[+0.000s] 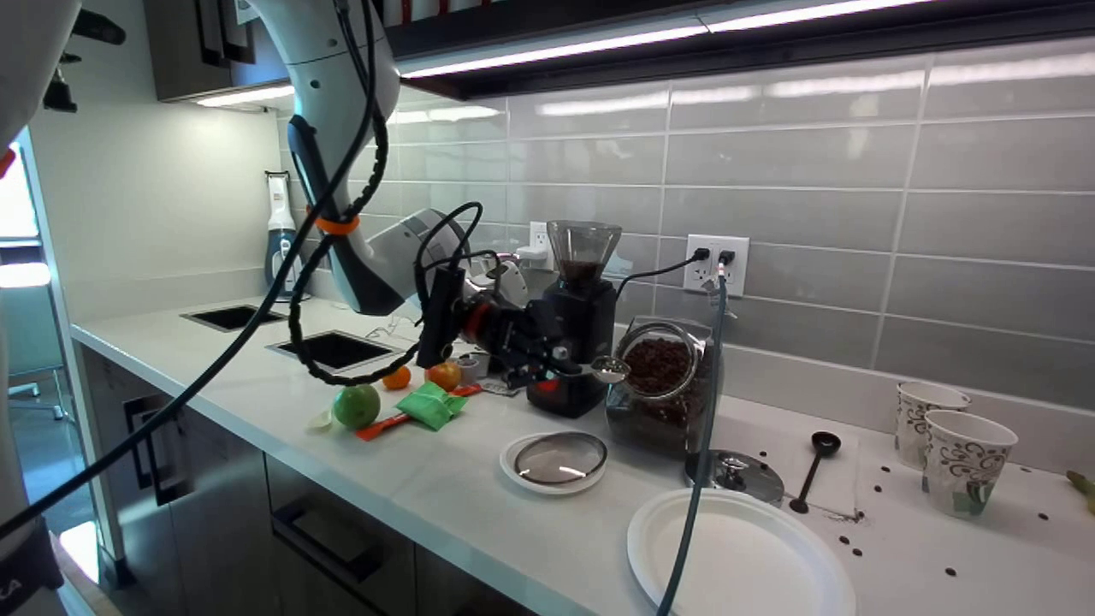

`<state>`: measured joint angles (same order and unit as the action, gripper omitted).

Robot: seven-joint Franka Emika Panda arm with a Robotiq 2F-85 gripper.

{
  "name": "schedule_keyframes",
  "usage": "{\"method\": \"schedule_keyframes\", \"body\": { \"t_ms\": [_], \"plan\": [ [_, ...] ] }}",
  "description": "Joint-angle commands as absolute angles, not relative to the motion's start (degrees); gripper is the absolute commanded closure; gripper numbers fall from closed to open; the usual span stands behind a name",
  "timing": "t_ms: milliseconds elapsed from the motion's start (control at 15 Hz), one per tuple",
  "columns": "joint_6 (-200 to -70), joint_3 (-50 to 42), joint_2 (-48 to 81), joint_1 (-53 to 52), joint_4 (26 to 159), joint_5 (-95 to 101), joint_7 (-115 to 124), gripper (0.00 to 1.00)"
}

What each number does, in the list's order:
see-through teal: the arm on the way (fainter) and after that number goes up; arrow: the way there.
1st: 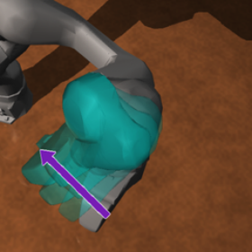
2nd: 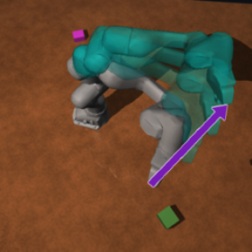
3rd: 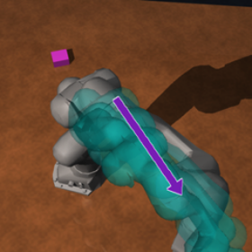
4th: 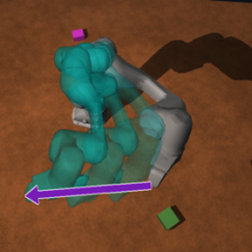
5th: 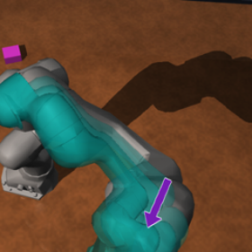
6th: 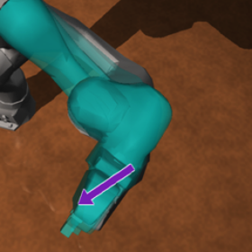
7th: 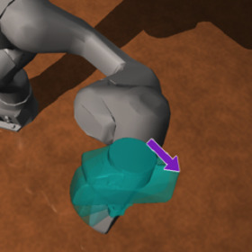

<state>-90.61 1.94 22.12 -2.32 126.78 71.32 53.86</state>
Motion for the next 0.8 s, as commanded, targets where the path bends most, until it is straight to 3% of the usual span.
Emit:
{"method": "schedule_keyframes", "body": {
  "t_ms": [0,733],
  "plan": [
    [-88.81,3.13,17.18,-2.83,130.70,68.76,51.13,0.99],
    [-85.42,4.39,15.09,-4.59,129.60,71.17,45.84,0.96]
  ]
}}
